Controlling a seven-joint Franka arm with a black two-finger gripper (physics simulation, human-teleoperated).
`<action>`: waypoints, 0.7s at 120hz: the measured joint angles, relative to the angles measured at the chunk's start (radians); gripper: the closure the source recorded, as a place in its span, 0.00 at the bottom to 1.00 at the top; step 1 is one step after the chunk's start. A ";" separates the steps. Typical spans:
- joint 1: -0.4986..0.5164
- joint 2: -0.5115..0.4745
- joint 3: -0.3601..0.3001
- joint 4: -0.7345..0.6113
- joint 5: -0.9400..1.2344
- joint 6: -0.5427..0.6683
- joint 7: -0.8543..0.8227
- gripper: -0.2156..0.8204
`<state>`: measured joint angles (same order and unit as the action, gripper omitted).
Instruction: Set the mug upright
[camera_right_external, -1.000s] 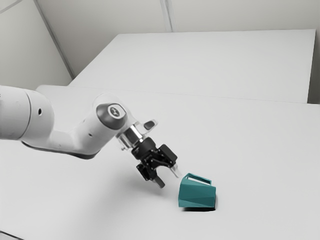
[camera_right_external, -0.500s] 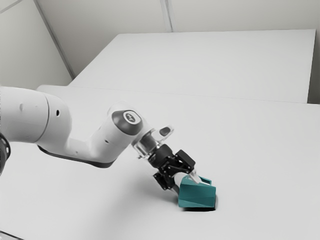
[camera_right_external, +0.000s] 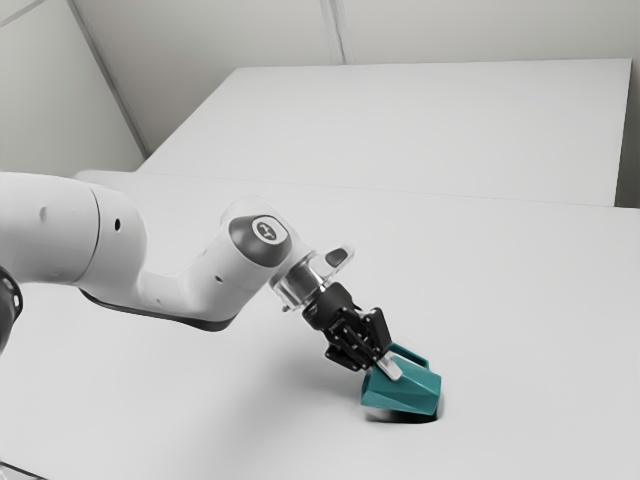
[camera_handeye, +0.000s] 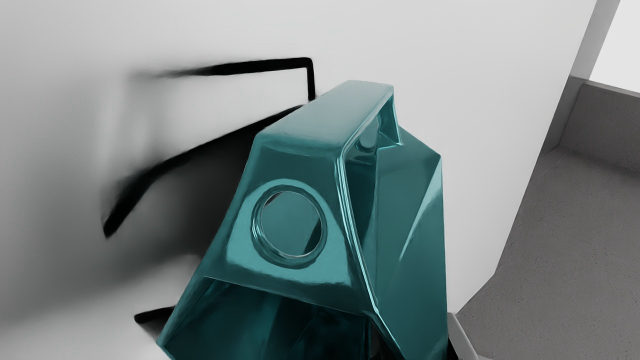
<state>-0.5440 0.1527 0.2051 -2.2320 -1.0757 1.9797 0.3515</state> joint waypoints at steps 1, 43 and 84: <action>0.000 0.000 0.000 0.000 0.000 0.000 0.000 0.89; -0.024 -0.021 0.000 0.010 0.019 0.008 -0.009 0.94; -0.029 -0.098 0.001 0.025 0.151 0.033 -0.019 0.95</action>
<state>-0.5730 0.0547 0.2059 -2.2072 -0.9247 2.0130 0.3320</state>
